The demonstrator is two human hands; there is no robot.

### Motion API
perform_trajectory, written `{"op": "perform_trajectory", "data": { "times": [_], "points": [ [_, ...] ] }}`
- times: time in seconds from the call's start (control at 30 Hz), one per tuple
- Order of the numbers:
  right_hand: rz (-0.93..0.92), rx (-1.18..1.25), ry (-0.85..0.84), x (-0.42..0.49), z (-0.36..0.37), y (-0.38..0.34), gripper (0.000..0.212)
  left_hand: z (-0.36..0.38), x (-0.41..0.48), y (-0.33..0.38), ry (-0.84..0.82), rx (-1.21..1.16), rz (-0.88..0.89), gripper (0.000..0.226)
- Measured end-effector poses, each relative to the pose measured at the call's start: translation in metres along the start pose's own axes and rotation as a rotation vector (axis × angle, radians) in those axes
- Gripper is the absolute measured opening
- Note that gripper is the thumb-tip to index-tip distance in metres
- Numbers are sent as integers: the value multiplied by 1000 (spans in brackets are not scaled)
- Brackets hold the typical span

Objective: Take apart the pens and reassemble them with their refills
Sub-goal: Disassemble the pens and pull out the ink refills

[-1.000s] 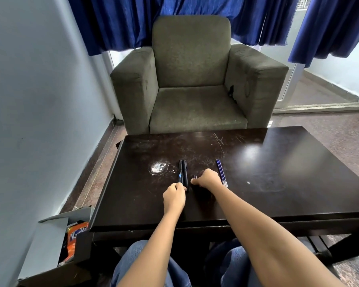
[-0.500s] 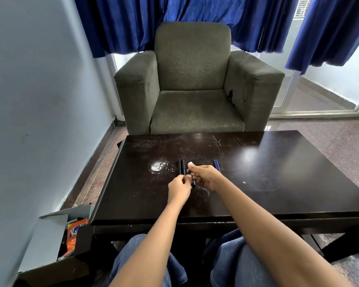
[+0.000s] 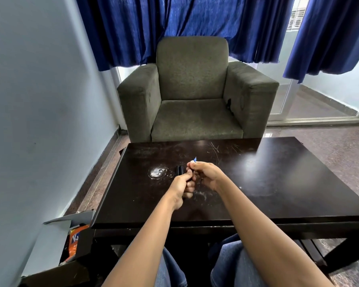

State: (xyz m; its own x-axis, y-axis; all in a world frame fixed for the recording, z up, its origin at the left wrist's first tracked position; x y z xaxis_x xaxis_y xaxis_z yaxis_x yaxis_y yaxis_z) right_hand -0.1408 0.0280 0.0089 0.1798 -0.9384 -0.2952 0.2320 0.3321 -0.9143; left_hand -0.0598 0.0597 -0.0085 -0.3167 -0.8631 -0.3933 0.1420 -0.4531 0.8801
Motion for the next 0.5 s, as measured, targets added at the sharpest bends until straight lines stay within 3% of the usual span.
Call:
{"op": "perform_trajectory", "data": {
  "times": [0.07, 0.13, 0.27, 0.33, 0.5],
  "points": [
    [-19, 3, -82, -2, 3, -3, 16, 8, -2, -3, -93, -103, -61, 41],
    [-43, 8, -129, -4, 4, -5, 18, 6, -2, 0, -69, -13, -39, 41],
    [-93, -124, -31, -2, -8, -4, 20, 0, -1, 15, 107, 433, 117, 38],
    [-114, -126, 57, 0, -17, -5, 27, 0, 0, 19, 150, 505, 146, 37],
    [-77, 70, 63, 1, -14, -8, 12, -3, 2, 30, 218, 523, 231, 42]
  ]
}}
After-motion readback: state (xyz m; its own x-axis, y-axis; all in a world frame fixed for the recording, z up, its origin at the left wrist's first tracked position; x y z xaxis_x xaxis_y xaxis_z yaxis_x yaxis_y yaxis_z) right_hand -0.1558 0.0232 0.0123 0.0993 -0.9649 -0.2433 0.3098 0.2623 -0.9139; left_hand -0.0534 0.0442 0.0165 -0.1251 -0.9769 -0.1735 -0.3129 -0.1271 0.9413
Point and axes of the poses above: each hand's wrist, its own x-axis towards the middle knuckle, its own z-axis out of the palm, y = z × x, the point moved 10 cm from there along x, towards the middle knuckle, and after that the axes turned 3 degrees about -y, right-handed, at the moved point
